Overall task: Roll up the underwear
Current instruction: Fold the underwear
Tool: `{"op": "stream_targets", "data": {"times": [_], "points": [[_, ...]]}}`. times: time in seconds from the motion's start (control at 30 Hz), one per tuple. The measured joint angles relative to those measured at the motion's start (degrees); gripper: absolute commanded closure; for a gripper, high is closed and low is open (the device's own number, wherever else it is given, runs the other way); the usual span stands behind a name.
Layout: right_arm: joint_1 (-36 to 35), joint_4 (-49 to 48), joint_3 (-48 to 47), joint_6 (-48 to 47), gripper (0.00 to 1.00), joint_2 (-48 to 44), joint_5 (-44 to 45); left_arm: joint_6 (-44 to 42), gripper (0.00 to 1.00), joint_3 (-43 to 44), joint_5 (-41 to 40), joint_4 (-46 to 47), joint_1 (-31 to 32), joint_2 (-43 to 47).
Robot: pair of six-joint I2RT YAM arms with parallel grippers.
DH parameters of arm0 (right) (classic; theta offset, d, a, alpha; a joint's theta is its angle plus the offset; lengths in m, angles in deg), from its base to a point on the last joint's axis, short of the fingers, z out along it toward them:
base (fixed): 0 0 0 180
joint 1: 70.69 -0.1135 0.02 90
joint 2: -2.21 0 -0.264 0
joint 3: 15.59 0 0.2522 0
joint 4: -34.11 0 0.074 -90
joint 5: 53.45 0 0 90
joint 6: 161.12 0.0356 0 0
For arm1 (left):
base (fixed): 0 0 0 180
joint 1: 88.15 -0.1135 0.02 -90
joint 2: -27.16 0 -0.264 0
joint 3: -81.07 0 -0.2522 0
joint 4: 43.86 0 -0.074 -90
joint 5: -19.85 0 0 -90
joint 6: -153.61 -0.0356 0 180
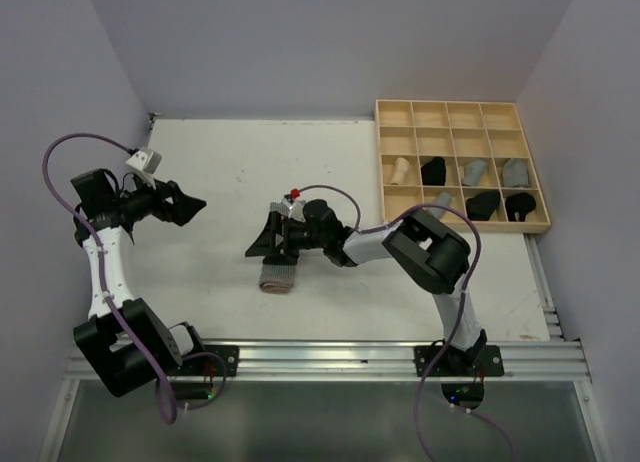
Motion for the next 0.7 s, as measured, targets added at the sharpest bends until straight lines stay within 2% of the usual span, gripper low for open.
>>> {"op": "stream_targets", "data": {"times": [0.03,0.17,0.27,0.57,0.7], "points": [[0.35,1.22,-1.01,-0.94,0.02,-0.61,-0.26,-0.90,0.00,0.39,0.15,-0.81,-0.02,0.00],[2.38,7.52,-6.05,-5.38,0.02,-2.58,-0.59,-3.02,0.00,1.14,0.39,-2.64,-0.02,0.00],[3.87,8.83,-8.46,-6.86,0.01,-2.80,-0.68,-3.74,0.00,1.14,0.46,-3.13,-0.02,-0.28],[6.69,5.95,-8.11,-3.91,0.01,3.85,-1.27,-3.69,0.00,1.14,0.61,-3.06,-0.02,-3.50],[6.75,0.11,-7.87,-0.44,0.01,7.04,-2.93,-3.65,0.00,1.14,0.59,-3.04,-0.02,-4.37]]}}
